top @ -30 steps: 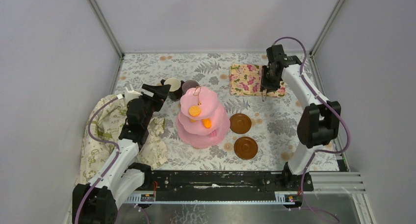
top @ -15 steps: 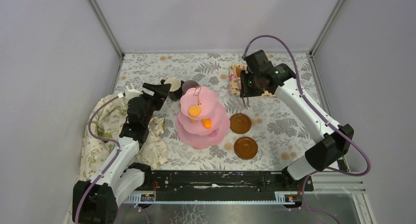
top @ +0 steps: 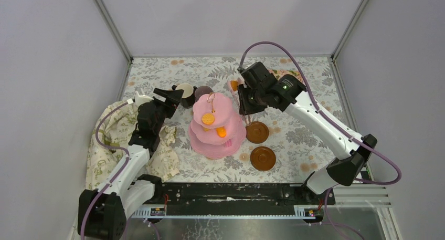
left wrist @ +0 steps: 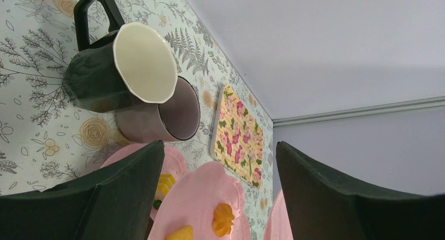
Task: Serve the afternoon tea
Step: Pick up the desert from the tray, then place the desert on the desert table.
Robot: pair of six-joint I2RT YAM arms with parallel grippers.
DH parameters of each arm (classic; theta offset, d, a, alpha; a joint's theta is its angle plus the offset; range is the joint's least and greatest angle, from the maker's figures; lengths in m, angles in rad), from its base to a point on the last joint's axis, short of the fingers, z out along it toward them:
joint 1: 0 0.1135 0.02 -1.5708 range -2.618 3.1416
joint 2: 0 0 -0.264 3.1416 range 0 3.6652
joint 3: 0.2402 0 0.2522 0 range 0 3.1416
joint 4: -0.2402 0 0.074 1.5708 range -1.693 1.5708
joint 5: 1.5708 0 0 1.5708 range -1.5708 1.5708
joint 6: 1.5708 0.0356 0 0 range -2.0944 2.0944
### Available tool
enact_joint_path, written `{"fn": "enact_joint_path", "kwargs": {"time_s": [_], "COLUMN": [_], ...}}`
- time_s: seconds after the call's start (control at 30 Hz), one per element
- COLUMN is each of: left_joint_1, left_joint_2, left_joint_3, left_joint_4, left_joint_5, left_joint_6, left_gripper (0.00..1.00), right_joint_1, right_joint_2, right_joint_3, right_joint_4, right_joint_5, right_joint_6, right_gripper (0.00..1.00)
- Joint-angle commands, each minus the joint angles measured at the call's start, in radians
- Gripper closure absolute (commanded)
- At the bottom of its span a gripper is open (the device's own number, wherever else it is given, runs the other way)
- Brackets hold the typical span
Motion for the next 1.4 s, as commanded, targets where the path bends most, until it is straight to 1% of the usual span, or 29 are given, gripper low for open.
{"fn": "enact_joint_path", "kwargs": {"time_s": [0.0, 0.6, 0.83, 1.17, 1.37], "left_joint_1": [0.008, 0.007, 0.008, 0.008, 0.01], "left_joint_2": [0.005, 0.001, -0.005, -0.01, -0.015], "left_joint_3": [0.025, 0.022, 0.018, 0.008, 0.008], "left_joint_4": [0.057, 0.064, 0.068, 0.078, 0.074], "left_joint_5": [0.005, 0.012, 0.012, 0.016, 0.015], "left_joint_6": [0.015, 0.015, 0.014, 0.011, 0.012], "left_gripper": [0.15, 0.15, 0.15, 0.15, 0.15], "right_joint_1": [0.058, 0.161, 0.168, 0.173, 0.173], "right_joint_2": [-0.022, 0.032, 0.044, 0.101, 0.122], "right_joint_3": [0.083, 0.081, 0.09, 0.154, 0.182], "right_joint_4": [-0.028, -0.046, -0.06, -0.104, -0.122], "right_joint_5": [0.038, 0.044, 0.048, 0.052, 0.05], "right_joint_6": [0.037, 0.071, 0.077, 0.066, 0.07], "right_gripper": [0.99, 0.99, 0.98, 0.98, 0.94]}}
